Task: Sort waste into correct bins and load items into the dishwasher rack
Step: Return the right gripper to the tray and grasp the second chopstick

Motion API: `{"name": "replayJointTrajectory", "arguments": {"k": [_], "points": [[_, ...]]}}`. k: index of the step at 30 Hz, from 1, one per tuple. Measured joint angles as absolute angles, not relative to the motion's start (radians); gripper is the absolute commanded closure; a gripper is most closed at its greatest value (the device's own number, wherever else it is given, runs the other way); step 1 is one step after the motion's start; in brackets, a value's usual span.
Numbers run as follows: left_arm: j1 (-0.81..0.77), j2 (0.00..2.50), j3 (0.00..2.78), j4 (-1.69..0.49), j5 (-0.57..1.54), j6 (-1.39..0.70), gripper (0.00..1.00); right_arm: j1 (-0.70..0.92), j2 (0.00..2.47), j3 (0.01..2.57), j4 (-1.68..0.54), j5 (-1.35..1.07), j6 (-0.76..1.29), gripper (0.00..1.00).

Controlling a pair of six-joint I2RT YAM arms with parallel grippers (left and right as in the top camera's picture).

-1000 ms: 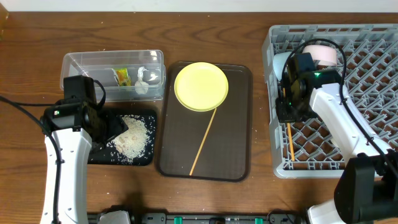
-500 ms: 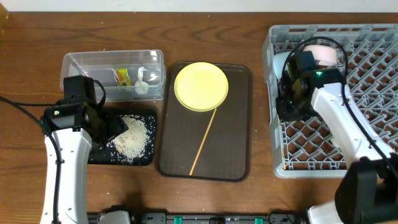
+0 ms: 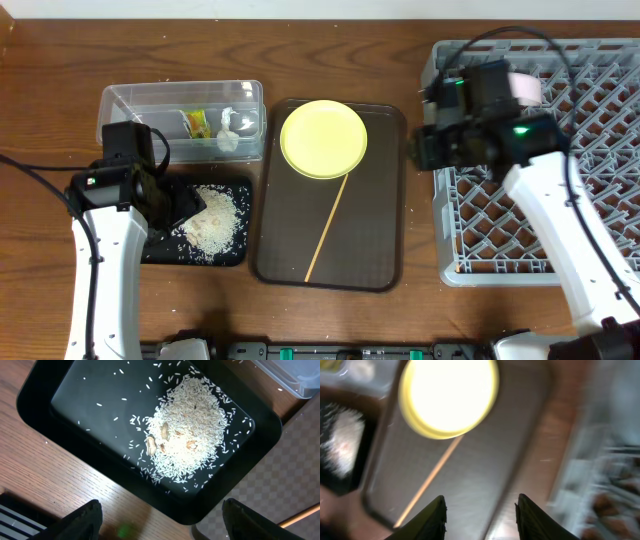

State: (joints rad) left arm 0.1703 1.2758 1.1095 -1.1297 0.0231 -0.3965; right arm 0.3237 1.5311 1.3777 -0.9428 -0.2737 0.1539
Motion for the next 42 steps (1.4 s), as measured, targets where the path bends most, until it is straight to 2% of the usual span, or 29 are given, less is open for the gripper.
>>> {"name": "replayJointTrajectory", "arguments": {"k": [11, 20, 32, 42], "points": [[0.170, 1.276, 1.110, -1.130, 0.024, -0.397, 0.20, 0.656, 1.767, 1.378, -0.913, -0.247, 0.368, 0.56], [0.170, 1.276, 1.110, -1.130, 0.024, -0.397, 0.20, 0.791, 1.975, 1.378, -0.855, -0.204, 0.536, 0.59], [0.170, 1.276, 1.110, -1.130, 0.023, -0.397, 0.20, 0.821, 2.047, 1.385, -0.916, -0.121, 0.669, 0.99], [0.170, 1.276, 1.110, -1.130, 0.023, -0.397, 0.21, 0.717, 2.047, 1.385, -0.994, -0.103, 0.659, 0.99]]}}
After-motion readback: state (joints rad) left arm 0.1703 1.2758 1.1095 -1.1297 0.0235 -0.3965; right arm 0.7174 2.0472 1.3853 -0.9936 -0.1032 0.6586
